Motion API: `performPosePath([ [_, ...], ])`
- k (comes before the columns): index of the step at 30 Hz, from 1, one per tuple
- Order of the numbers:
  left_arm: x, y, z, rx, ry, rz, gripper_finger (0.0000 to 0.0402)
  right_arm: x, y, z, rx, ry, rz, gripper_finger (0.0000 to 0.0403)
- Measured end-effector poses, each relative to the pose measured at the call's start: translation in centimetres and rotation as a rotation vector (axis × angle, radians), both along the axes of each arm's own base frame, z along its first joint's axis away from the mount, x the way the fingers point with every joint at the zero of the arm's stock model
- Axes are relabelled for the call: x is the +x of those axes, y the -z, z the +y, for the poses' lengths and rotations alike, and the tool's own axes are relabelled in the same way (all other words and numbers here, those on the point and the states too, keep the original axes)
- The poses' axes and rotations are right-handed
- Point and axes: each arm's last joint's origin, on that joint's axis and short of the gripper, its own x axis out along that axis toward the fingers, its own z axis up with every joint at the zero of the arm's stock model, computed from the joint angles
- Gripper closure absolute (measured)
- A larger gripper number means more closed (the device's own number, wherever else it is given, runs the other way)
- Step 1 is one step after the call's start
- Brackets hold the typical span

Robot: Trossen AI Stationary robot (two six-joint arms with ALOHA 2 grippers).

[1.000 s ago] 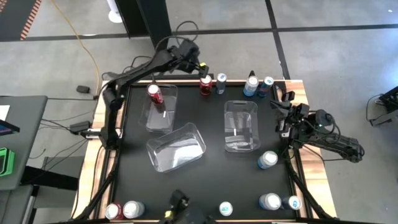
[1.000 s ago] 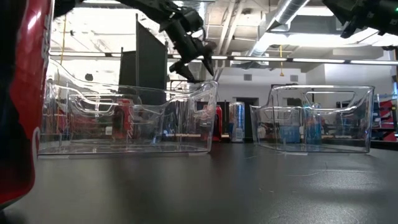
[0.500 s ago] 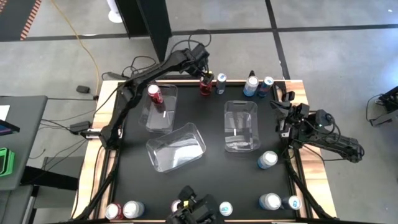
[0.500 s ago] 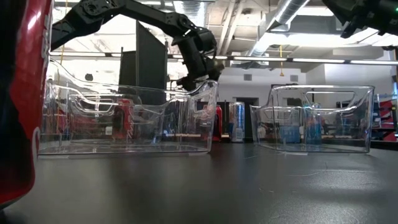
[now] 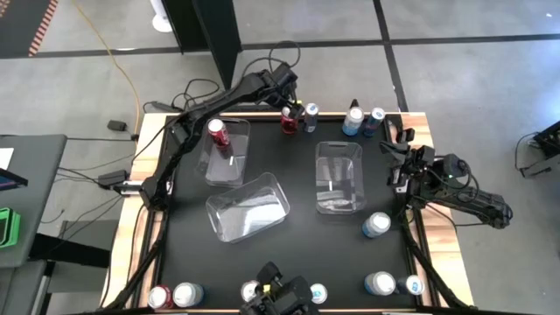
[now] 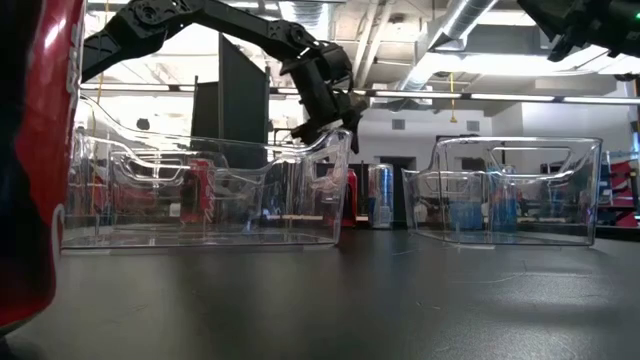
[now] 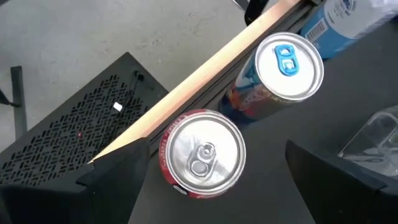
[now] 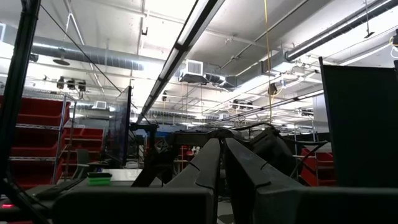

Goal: Sort soda cans
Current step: Put the top red soda can into the left transparent bin

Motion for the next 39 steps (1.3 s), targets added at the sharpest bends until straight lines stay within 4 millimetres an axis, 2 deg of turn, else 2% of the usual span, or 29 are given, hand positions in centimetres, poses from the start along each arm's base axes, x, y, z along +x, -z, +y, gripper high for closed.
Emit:
performPosePath([
  [12, 0.2, 0.8, -0.1, -0.006, -0.030, 0.035, 0.0031, 0.0, 0.0, 0.0, 0.000, 0.000, -0.001, 0.0356],
  [19, 1.2, 3.5, -0.1, -0.019, -0.032, 0.097, 0.0031, 0.0, 0.0, 0.0, 0.005, -0.005, -0.006, 0.0356],
  [24, 1.3, 2.7, -0.2, -0.013, -0.029, 0.065, 0.0031, 0.0, 0.0, 0.0, 0.005, -0.004, -0.007, 0.0356],
  [39, 1.5, 3.6, 0.2, 0.016, -0.055, 0.072, 0.0031, 0.0, 0.0, 0.0, 0.007, -0.006, -0.008, 0.0356],
])
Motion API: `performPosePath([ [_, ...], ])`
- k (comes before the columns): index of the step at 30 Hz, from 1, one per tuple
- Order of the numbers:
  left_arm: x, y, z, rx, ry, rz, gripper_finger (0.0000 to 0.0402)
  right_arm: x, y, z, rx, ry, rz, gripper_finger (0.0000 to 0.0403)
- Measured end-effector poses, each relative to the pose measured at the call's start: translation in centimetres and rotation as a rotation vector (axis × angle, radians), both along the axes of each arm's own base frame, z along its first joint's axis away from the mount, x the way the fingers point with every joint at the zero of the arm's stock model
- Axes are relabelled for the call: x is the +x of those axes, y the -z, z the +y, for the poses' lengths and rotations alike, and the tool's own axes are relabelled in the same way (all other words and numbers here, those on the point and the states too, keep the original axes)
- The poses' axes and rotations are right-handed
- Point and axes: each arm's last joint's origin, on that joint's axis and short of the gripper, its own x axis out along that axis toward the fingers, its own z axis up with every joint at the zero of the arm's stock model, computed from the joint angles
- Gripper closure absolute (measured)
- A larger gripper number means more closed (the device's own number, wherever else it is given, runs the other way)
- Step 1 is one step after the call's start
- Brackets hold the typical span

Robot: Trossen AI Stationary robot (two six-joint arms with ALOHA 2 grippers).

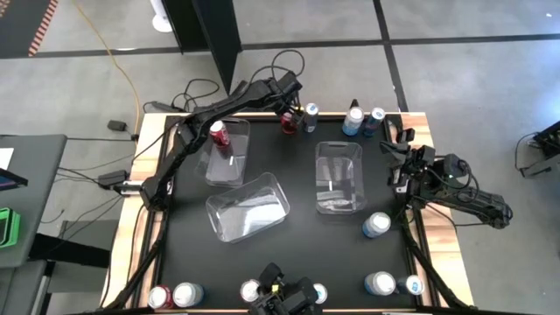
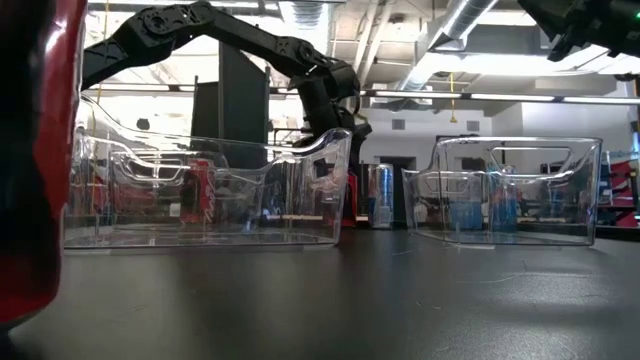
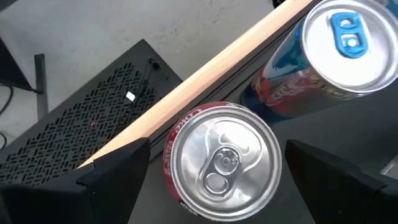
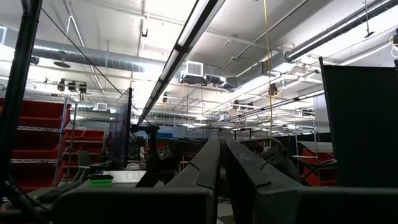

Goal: Sort soda cans
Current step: Put the top red soda can into the left transparent bin

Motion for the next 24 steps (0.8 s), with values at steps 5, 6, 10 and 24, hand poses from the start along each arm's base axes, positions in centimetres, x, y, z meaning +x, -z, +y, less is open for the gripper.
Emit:
performPosePath([
  [5, 0.3, 1.1, 0.1, -0.012, 0.003, 0.019, 0.0031, 0.0, 0.0, 0.0, 0.000, 0.000, 0.000, 0.0356],
  [6, 0.4, 1.4, 0.0, -0.015, 0.005, 0.024, 0.0031, 0.0, 0.0, 0.0, 0.000, 0.000, 0.000, 0.0356],
  [10, 0.5, 1.5, 0.0, -0.021, 0.008, 0.028, 0.0031, 0.0, 0.0, 0.0, 0.000, 0.000, 0.001, 0.0356],
  [24, 0.5, 1.5, 0.1, -0.021, -0.009, 0.016, 0.0089, 0.0, 0.0, 0.0, -0.006, 0.005, 0.007, 0.0356],
])
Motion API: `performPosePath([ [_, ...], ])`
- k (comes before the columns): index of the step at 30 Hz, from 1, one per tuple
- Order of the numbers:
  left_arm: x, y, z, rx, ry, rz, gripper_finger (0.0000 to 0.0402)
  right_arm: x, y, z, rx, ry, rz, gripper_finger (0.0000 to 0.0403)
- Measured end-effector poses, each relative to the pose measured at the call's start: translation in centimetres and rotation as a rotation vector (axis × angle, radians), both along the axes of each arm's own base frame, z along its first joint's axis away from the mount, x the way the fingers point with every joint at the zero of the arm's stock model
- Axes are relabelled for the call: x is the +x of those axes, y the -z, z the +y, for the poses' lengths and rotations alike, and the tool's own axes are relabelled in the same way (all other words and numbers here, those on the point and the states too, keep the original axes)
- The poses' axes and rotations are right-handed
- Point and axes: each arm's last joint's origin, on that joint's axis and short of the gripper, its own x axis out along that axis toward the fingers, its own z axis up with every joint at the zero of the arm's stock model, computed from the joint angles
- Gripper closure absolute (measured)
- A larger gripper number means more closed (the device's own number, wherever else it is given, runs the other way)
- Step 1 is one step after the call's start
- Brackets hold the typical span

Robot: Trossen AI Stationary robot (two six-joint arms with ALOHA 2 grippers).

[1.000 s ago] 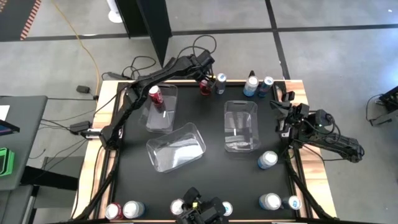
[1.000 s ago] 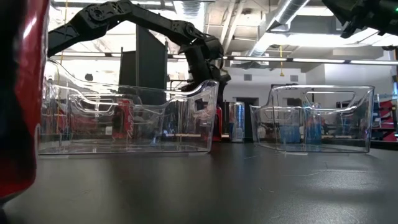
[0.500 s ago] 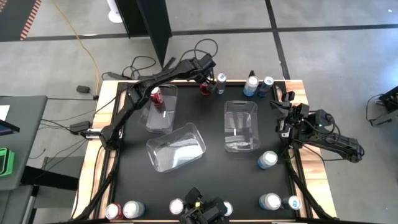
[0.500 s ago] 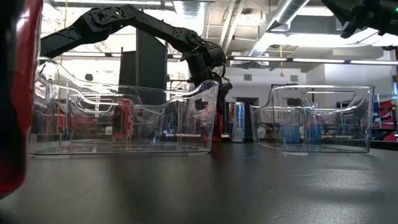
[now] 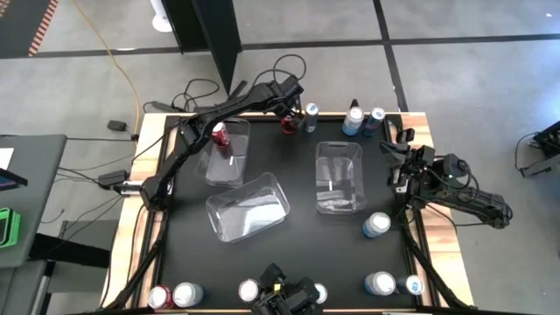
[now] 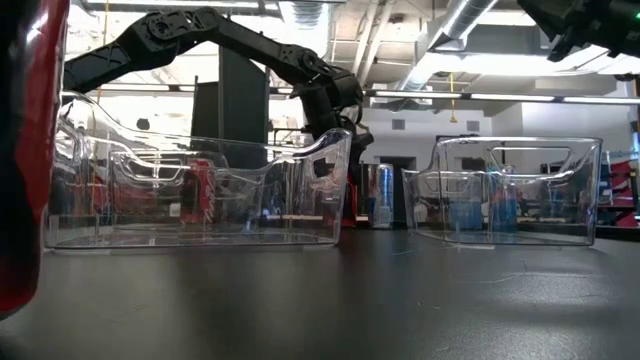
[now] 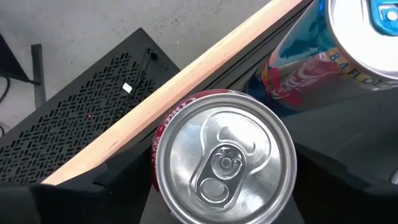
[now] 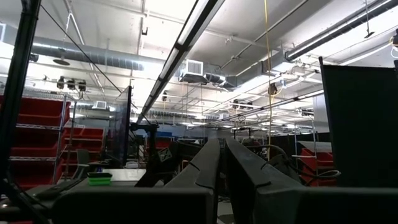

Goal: Sort soda cans
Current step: Put the top red soda can into the left transparent bin

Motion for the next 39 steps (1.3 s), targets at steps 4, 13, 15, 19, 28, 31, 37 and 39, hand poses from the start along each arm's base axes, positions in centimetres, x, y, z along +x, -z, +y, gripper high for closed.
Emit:
performPosePath([
  [4, 0.0, 0.0, 0.0, -0.002, -0.006, -0.003, 0.0095, 0.0, 0.0, 0.0, -0.001, 0.001, 0.000, 0.0356],
  [13, 0.0, 0.0, -0.1, -0.028, 0.008, -0.011, 0.0095, 0.0, 0.0, 0.0, -0.001, 0.001, 0.000, 0.0356],
  [15, 0.1, 0.1, -0.4, -0.036, 0.015, -0.003, 0.0095, 0.0, 0.0, 0.0, -0.001, 0.001, 0.000, 0.0356],
  [19, 0.3, 0.1, -1.1, -0.046, 0.030, 0.015, 0.0096, 0.0, 0.0, 0.0, -0.001, 0.001, 0.000, 0.0356],
  [28, 0.6, -0.8, -2.9, -0.077, 0.079, 0.059, 0.0096, 0.0, 0.0, 0.0, -0.001, 0.001, 0.000, 0.0356],
  [31, 0.6, -1.2, -3.4, -0.076, 0.090, 0.063, 0.0096, 0.0, 0.0, 0.0, -0.001, 0.001, 0.000, 0.0356],
  [37, 0.8, -1.7, -4.5, -0.074, 0.110, 0.073, 0.0096, 0.0, 0.0, 0.0, 0.000, 0.000, 0.000, 0.0356],
  [39, 0.9, -1.8, -4.8, -0.073, 0.117, 0.071, 0.0096, 0.0, 0.0, 0.0, 0.000, 0.000, 0.001, 0.0356],
])
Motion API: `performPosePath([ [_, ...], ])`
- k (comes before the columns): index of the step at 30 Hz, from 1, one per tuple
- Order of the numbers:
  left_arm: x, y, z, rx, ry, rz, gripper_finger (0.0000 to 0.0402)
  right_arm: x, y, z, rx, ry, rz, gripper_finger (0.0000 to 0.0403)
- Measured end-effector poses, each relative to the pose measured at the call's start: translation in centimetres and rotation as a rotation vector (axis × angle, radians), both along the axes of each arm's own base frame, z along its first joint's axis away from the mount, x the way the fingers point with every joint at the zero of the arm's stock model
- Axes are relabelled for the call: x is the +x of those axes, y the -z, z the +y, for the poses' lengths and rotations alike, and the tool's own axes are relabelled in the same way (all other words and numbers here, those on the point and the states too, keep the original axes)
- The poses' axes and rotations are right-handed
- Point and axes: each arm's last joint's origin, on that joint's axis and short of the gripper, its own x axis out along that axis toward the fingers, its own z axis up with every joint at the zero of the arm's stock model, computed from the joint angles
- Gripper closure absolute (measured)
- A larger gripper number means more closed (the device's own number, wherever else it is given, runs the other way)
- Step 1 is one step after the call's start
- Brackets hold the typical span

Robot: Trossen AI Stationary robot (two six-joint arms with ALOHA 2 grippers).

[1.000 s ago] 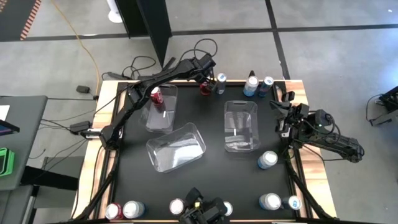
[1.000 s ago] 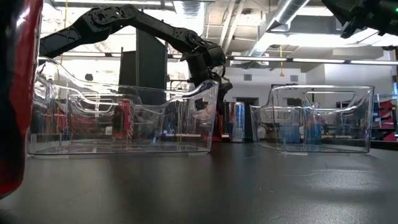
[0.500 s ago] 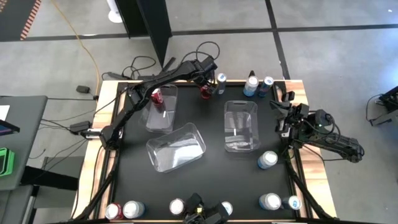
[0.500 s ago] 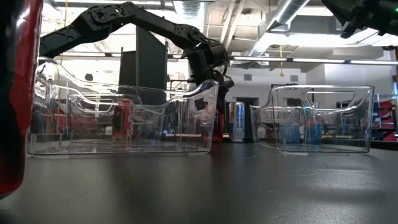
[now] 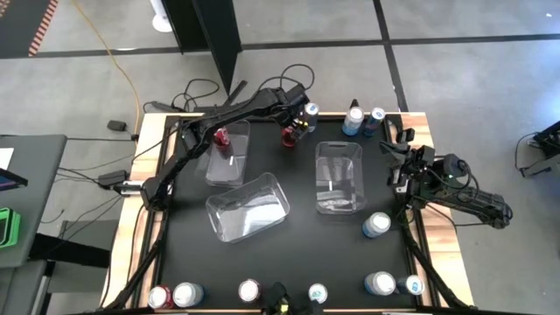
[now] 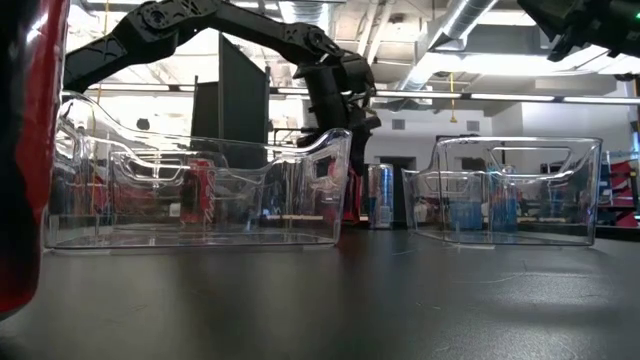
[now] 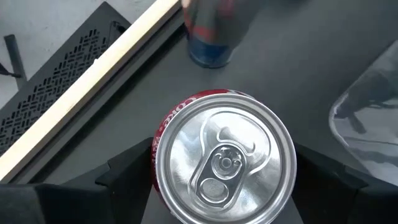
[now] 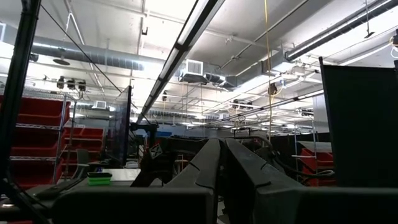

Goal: Sort soda cans
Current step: Put the top red soda can into the left transparent bin

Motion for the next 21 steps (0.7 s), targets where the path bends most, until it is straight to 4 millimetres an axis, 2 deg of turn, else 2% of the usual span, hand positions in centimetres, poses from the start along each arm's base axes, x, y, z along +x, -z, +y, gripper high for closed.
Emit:
performPosePath([
  [9, -0.6, -1.4, -1.1, 0.013, 0.005, 0.030, 0.0096, 0.0, 0.1, 0.0, 0.003, 0.000, 0.009, 0.0356],
  [12, -1.2, -2.5, -1.6, 0.032, -0.002, 0.038, 0.0096, 0.1, 0.1, 0.0, 0.004, 0.000, 0.012, 0.0356],
  [21, -3.6, -7.7, -3.3, 0.092, -0.036, -0.006, 0.0096, 0.1, 0.2, 0.0, 0.006, 0.000, 0.018, 0.0356],
])
